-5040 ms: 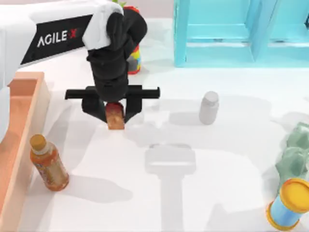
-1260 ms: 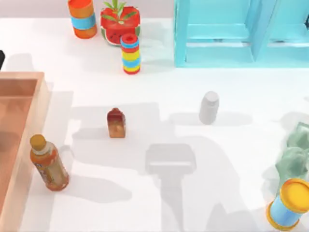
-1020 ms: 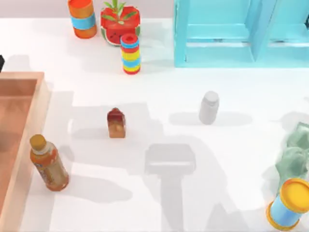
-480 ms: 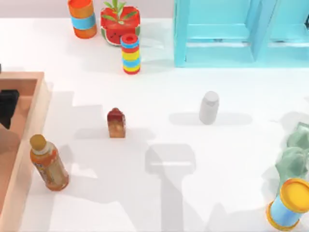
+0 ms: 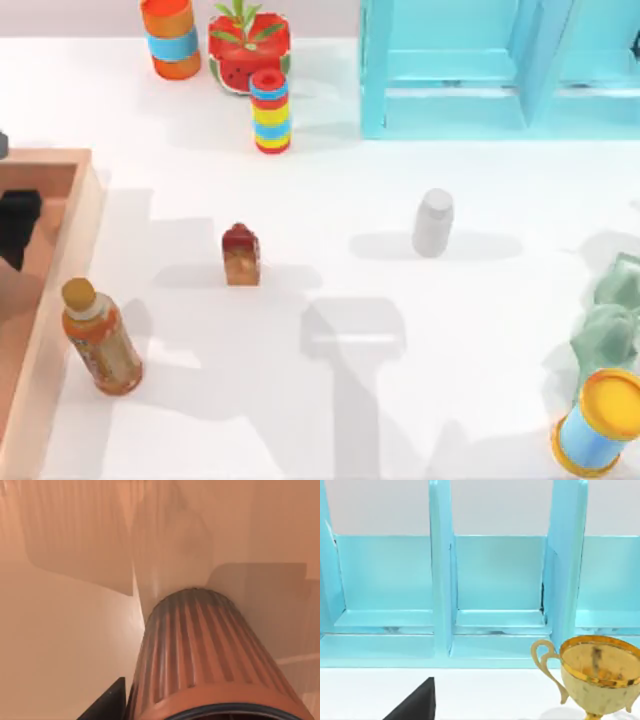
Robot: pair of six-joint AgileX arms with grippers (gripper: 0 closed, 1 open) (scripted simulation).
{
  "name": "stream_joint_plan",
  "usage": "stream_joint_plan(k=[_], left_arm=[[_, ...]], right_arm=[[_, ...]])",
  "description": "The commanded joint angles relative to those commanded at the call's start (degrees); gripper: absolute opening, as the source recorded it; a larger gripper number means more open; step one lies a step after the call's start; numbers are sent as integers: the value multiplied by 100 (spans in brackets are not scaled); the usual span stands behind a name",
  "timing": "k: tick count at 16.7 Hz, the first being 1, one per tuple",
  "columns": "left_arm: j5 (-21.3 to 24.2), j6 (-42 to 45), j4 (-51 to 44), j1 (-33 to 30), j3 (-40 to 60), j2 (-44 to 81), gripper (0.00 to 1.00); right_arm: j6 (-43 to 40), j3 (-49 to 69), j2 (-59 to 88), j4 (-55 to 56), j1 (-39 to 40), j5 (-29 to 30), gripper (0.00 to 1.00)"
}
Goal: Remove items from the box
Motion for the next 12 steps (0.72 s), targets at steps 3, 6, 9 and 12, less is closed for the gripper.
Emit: stream_joint_plan(k=[3, 6, 9, 12], left_arm=[[0, 0, 0, 0, 0, 0, 55], [0, 0, 0, 0, 0, 0, 32], [0, 0, 0, 0, 0, 0, 10], [0, 0, 0, 0, 0, 0, 0]], right_arm=[[0, 0, 0, 0, 0, 0, 100], [0, 0, 0, 0, 0, 0, 100], [0, 0, 0, 0, 0, 0, 100], [0, 0, 0, 0, 0, 0, 100]])
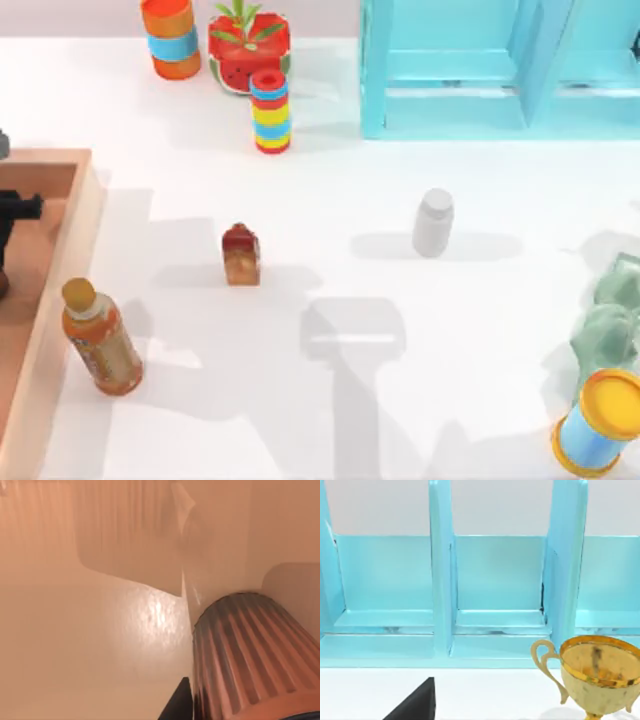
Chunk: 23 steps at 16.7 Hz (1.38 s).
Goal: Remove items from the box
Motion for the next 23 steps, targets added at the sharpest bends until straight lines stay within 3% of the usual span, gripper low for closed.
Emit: stream_joint_plan(k=[9, 13, 16, 23], left_arm=[[-86, 16, 50, 28, 78, -9, 0], [-576, 41, -44, -118, 944, -74, 0], [-820, 39, -728, -144, 1932, -127, 0], [-104, -27, -2776, -3, 2636, -256, 0]], right_arm=[[0, 0, 0, 0, 0, 0, 100], [0, 0, 0, 0, 0, 0, 100], [0, 0, 0, 0, 0, 0, 100], [0, 0, 0, 0, 0, 0, 100]])
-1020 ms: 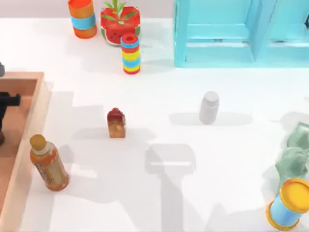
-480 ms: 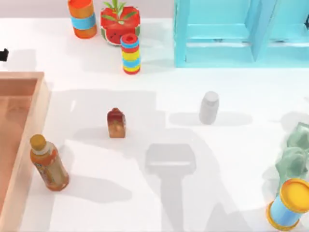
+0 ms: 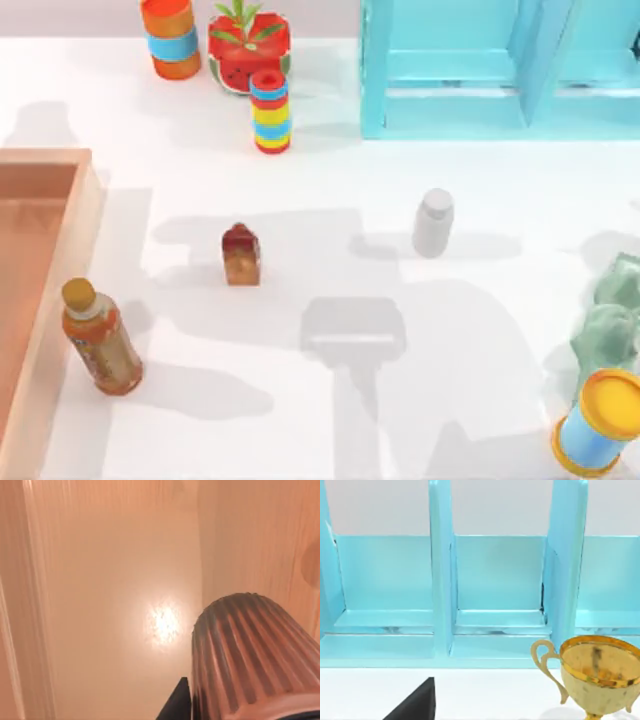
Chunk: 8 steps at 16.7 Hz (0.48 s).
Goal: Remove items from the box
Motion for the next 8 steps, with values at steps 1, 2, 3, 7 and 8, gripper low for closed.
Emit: stream_joint_plan(k=[1, 2, 3, 7, 8], left_arm=[[80, 3, -84, -10, -22, -24, 0], [100, 5, -104, -14, -35, -31, 0], [100, 5, -104, -14, -35, -31, 0], [77, -42, -52, -86, -77, -17, 0], [58, -136, 23, -208, -143, -52, 0]], right_arm=[[0, 0, 0, 0, 0, 0, 100], [0, 0, 0, 0, 0, 0, 100], [0, 0, 0, 0, 0, 0, 100], [0, 0, 0, 0, 0, 0, 100], [0, 0, 0, 0, 0, 0, 100]])
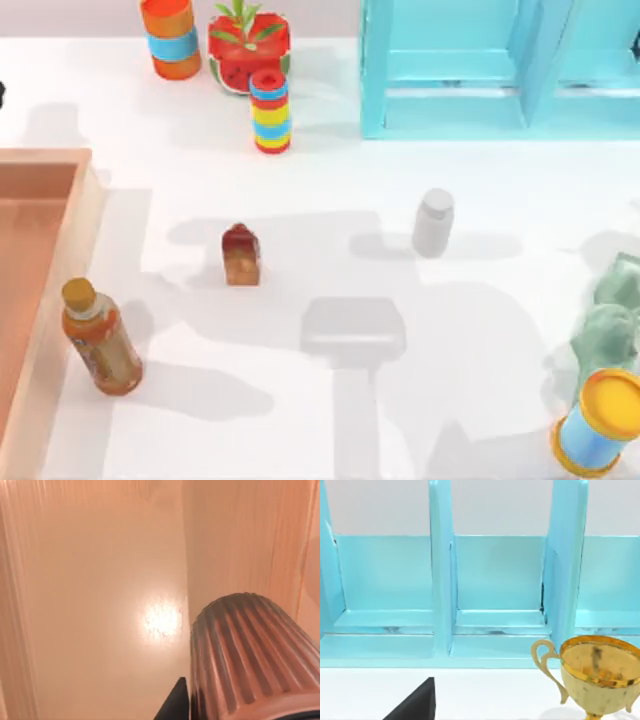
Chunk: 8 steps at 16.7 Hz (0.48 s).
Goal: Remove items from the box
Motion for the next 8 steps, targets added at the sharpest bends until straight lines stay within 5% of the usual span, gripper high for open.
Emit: stream_joint_plan(k=[4, 8], left_arm=[[-107, -811, 626, -1032, -552, -242, 0], [-197, -2293, 1545, -2782, -1047, -432, 0]], right_arm=[[0, 0, 0, 0, 0, 0, 100], [0, 0, 0, 0, 0, 0, 100]])
